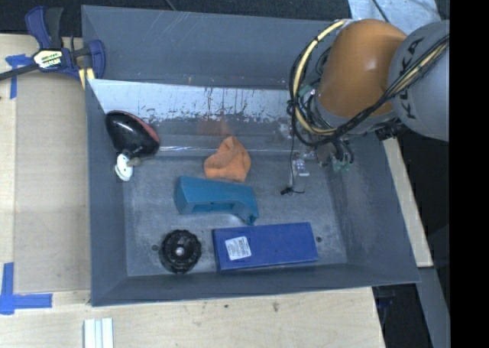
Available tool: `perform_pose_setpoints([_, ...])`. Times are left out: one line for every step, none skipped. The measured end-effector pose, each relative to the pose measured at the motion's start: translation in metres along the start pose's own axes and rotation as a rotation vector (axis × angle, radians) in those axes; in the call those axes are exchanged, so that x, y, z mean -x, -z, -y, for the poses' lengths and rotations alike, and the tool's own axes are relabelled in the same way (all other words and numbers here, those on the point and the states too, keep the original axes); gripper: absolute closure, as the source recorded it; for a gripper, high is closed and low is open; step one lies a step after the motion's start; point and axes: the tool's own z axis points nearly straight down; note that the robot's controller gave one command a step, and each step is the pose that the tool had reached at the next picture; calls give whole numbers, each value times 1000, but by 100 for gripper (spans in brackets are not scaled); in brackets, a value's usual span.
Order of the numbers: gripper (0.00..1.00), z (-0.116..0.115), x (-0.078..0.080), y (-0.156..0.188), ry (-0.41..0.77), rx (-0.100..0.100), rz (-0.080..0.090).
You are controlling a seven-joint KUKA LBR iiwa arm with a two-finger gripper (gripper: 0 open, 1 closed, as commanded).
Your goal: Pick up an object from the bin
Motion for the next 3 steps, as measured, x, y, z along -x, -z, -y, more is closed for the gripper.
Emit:
perform_pose_setpoints([0, -22, 9, -57, -29, 0, -2])
perform_pose_setpoints([0, -38, -2, -92, -93, -3, -15])
perform_pose_setpoints([0, -64, -1, -91, -93, -4, -9])
